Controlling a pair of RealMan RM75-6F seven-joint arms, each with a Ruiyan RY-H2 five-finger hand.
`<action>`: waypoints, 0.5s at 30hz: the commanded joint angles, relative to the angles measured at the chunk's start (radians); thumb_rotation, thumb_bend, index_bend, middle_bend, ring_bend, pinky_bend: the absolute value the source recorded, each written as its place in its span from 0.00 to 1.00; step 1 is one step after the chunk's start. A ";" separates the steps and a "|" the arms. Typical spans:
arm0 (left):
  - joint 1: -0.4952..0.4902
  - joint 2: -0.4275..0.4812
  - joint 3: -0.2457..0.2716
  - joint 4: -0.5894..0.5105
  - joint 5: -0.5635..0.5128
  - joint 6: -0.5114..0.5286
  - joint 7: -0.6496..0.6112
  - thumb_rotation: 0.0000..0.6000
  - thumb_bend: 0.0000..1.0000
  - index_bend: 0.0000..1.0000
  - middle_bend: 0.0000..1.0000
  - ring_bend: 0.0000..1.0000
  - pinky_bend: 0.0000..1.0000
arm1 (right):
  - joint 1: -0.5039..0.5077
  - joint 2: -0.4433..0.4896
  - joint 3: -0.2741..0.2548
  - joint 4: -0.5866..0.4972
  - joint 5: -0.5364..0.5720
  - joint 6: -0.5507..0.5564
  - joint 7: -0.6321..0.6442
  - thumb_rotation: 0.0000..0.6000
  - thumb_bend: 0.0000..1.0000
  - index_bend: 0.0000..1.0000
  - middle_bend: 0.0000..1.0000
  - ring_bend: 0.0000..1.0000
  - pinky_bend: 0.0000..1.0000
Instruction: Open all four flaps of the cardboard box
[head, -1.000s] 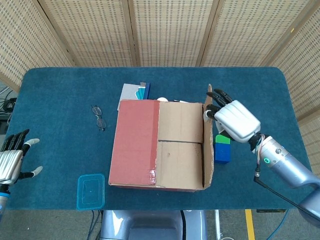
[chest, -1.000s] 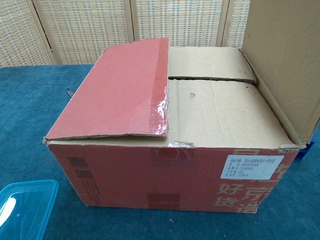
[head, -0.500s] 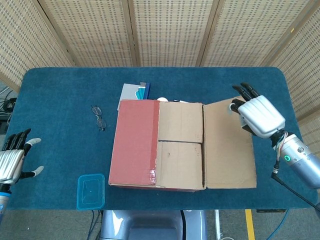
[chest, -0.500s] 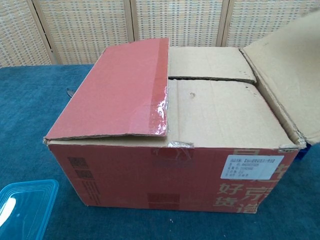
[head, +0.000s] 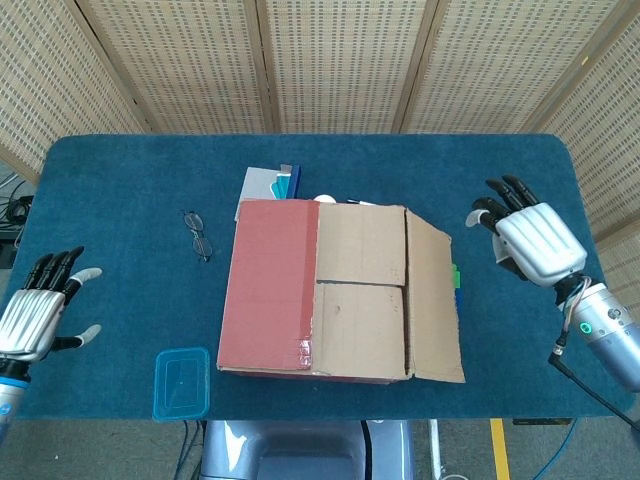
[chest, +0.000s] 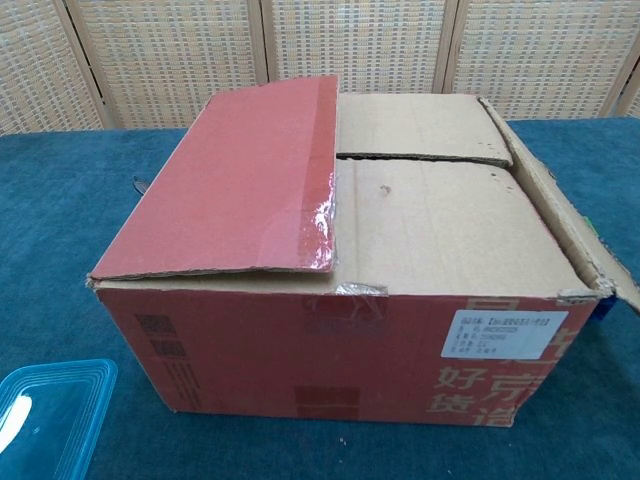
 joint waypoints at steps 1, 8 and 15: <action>-0.036 0.041 -0.002 -0.006 0.065 -0.030 -0.051 0.94 0.20 0.21 0.00 0.00 0.00 | -0.027 -0.026 -0.007 -0.011 0.013 0.037 -0.034 1.00 0.87 0.25 0.18 0.00 0.00; -0.119 0.100 -0.014 -0.027 0.153 -0.105 -0.119 0.94 0.13 0.19 0.00 0.00 0.00 | -0.082 -0.082 -0.024 -0.033 0.046 0.112 -0.129 1.00 0.78 0.17 0.12 0.00 0.00; -0.223 0.133 -0.043 -0.050 0.228 -0.178 -0.191 0.99 0.09 0.19 0.00 0.00 0.00 | -0.146 -0.134 -0.039 -0.071 0.086 0.205 -0.223 1.00 0.78 0.14 0.09 0.00 0.00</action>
